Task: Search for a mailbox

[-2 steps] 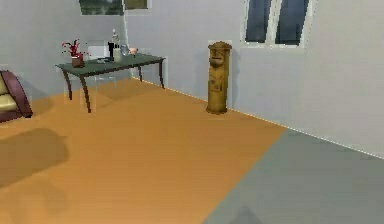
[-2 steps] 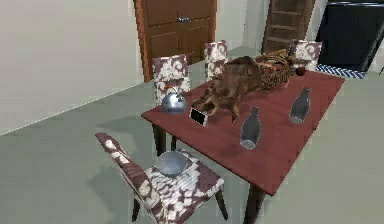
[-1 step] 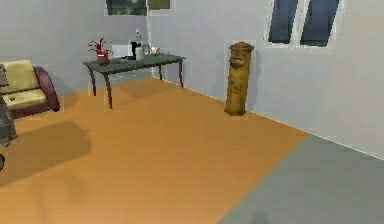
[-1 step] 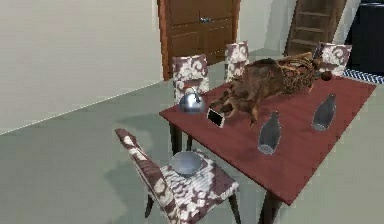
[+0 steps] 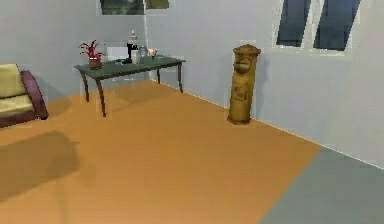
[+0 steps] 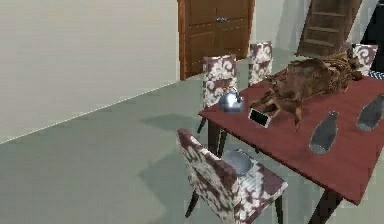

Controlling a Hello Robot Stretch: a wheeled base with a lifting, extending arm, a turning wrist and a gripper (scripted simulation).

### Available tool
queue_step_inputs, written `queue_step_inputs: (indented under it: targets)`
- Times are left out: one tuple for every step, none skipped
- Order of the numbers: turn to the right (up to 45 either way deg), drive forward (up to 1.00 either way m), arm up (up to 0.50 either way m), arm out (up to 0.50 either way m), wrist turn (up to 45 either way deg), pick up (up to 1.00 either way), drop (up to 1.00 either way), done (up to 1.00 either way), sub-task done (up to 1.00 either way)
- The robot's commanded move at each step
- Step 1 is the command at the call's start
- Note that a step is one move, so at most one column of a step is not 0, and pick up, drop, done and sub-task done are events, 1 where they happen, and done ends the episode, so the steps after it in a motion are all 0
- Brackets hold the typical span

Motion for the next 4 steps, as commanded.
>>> queue_step_inputs:
  targets:
    - [15.0, 0.0, 0.0, 0.0, 0.0, 0.0, 0.0, 0.0, 0.0]
    - [0.0, 1.0, 0.0, 0.0, 0.0, 0.0, 0.0, 0.0, 0.0]
    - [0.0, 0.85, 0.0, 0.0, 0.0, 0.0, 0.0, 0.0, 0.0]
    - [0.0, 0.0, 0.0, 0.0, 0.0, 0.0, 0.0, 1.0, 0.0]
